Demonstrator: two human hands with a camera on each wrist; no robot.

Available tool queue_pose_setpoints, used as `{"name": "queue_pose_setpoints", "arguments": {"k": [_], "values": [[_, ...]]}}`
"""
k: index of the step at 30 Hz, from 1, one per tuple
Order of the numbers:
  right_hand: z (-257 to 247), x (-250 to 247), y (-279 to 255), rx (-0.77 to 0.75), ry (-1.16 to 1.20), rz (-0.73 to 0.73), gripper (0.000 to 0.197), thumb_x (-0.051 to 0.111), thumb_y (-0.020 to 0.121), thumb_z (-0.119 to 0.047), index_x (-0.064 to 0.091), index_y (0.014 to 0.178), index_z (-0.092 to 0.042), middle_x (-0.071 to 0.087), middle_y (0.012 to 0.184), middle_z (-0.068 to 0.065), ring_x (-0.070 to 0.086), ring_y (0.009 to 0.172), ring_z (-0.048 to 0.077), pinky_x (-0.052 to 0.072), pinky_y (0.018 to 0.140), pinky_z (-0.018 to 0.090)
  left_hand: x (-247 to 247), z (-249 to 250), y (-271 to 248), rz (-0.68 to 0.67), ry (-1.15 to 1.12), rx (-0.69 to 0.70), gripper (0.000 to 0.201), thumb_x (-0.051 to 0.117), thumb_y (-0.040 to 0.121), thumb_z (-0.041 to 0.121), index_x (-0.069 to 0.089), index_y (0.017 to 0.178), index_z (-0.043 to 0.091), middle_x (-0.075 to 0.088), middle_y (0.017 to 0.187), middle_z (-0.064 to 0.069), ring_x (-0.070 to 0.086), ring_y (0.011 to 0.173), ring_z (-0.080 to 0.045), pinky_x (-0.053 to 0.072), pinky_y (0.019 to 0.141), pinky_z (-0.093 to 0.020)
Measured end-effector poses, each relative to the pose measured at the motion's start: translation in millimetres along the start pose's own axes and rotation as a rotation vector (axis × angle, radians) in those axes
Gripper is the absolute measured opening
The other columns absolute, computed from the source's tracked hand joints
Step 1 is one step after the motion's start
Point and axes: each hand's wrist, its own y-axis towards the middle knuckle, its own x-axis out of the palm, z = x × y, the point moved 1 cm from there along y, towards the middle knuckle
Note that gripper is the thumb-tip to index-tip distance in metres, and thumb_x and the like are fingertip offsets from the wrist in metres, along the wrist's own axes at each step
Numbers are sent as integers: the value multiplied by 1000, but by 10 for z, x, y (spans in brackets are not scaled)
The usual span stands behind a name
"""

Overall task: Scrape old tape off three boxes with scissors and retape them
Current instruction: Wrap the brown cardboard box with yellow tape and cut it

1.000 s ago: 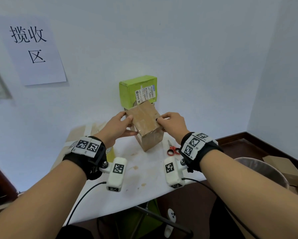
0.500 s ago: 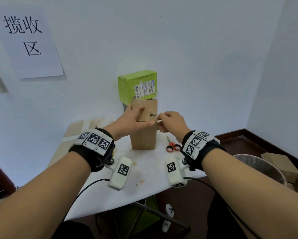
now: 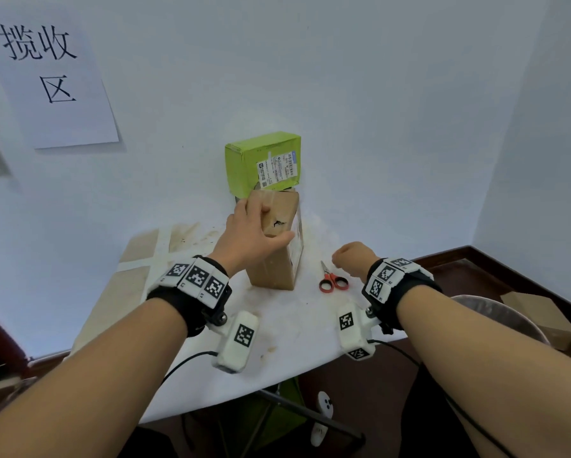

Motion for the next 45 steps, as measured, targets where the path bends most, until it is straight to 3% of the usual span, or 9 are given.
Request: {"name": "queue_pose_setpoints", "arguments": {"k": [3,8,13,16,19,25,32,35,45], "values": [[59,61,34,80,-273,-118,15,55,94,-23,57,94,-8,52,102,8,50,89,22,43,69,26,-29,-62,-11,-5,-14,13,70,66,77,55,35,130,22,36,130,-3,41,115,-27,43,95,-44],[-2,152,77,108,-533,-187,55,64,87,-40,53,125,-2,59,123,11,57,114,26,44,93,31,-26,-77,-9,5,-15,33,79,66,77,55,30,138,20,36,130,-1,40,115,-25,43,93,-43],[-87,176,25,93,-780,-240,39,63,89,-37,55,120,-16,56,130,3,54,120,21,45,97,31,-34,-49,9,-17,-28,29,69,66,79,53,35,132,22,35,128,2,39,115,-23,42,92,-39],[-74,122,26,76,-607,-163,25,57,91,-25,50,73,-9,58,82,5,57,74,16,43,60,21,-34,-59,21,-20,-32,33,65,67,79,52,37,129,22,35,127,1,39,114,-23,40,91,-36],[72,150,55,111,-228,-185,35,49,93,-7,36,61,-13,47,42,-6,44,35,6,33,37,12,-30,-64,23,-12,-31,41,64,67,79,52,38,127,22,36,124,2,40,113,-24,40,90,-36],[227,127,102,55,292,51,24,59,85,2,52,67,-14,65,84,11,67,68,15,54,71,28,-43,-49,2,-18,-38,31,66,67,80,51,36,130,22,35,127,2,38,115,-24,39,92,-36],[134,-3,16,63,1008,325,19,41,90,5,54,96,-7,65,84,11,61,70,18,50,48,16,-63,-68,-33,-85,-31,-68,64,63,82,54,34,136,36,16,152,-7,15,140,-30,26,108,-45],[33,-126,-40,48,1316,368,30,38,91,8,48,115,-7,65,101,16,66,74,24,55,61,20,-73,-134,-3,-124,-76,-78,65,64,80,58,33,136,45,20,151,-7,16,141,-29,27,111,-48],[-562,-353,-252,-390,998,484,18,57,92,-14,56,111,-15,66,82,3,58,56,6,45,56,16,-53,-121,98,-55,-116,50,73,74,76,46,33,137,42,31,137,-2,30,128,-23,32,106,-36]]}}
